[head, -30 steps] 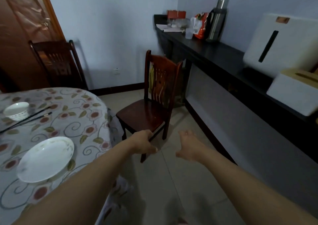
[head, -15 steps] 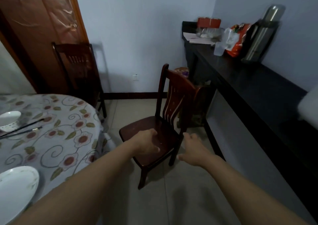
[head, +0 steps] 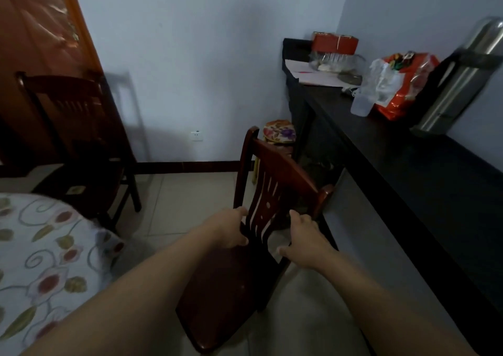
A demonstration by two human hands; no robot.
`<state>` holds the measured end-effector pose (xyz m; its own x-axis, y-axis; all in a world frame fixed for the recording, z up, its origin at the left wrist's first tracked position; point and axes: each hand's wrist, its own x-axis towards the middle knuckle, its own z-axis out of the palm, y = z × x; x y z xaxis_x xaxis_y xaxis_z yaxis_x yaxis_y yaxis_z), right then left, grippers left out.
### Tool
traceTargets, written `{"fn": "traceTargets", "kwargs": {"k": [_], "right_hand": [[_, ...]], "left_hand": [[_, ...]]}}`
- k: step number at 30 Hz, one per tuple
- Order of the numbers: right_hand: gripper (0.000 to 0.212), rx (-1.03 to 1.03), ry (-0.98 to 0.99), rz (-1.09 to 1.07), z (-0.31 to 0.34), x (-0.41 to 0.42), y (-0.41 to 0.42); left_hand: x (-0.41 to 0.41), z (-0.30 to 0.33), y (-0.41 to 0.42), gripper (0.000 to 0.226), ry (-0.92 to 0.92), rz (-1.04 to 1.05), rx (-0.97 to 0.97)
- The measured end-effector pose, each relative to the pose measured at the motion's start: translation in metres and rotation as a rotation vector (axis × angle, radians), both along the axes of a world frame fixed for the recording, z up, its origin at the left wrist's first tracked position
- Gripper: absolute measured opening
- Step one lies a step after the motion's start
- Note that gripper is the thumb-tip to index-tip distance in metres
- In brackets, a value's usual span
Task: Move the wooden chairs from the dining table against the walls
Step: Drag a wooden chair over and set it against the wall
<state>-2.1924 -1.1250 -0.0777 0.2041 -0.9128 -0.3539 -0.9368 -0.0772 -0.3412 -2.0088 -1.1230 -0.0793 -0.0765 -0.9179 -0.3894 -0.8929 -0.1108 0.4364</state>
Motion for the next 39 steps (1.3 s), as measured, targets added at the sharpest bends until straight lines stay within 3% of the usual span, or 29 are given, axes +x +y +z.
{"fn": "traceTargets", "kwargs": {"k": [9,21,25,27,34,39], "right_hand": [[0.094,-0.179,0.086,-0.039,-0.009,0.001,-0.123],[0.085,-0.036,0.036,0.048,-0.047,-0.009,-0.258],[0.046,-0.023,-0.031,0.002,-0.057,-0.011,-0.275],[0.037,-0.039,-0.021,-0.002,-0.057,-0.006,-0.281],[0.031,-0.045,0.027,0.032,-0.048,0.015,-0.285],[0.026,-0.07,0.013,0.103,-0.029,0.056,-0.281]], "left_hand": [[-0.014,-0.008,-0.128,0.079,-0.095,-0.14,-0.087],[-0.052,-0.04,-0.282,0.081,-0.523,-0.364,-0.293],[-0.055,-0.054,-0.317,0.065,-0.625,-0.458,-0.35],[-0.052,-0.058,-0.329,0.05,-0.636,-0.505,-0.394],[-0.029,-0.059,-0.345,0.029,-0.479,-0.711,-0.456],[0.022,-0.041,-0.346,0.016,-0.548,-0.78,-0.427]]}}
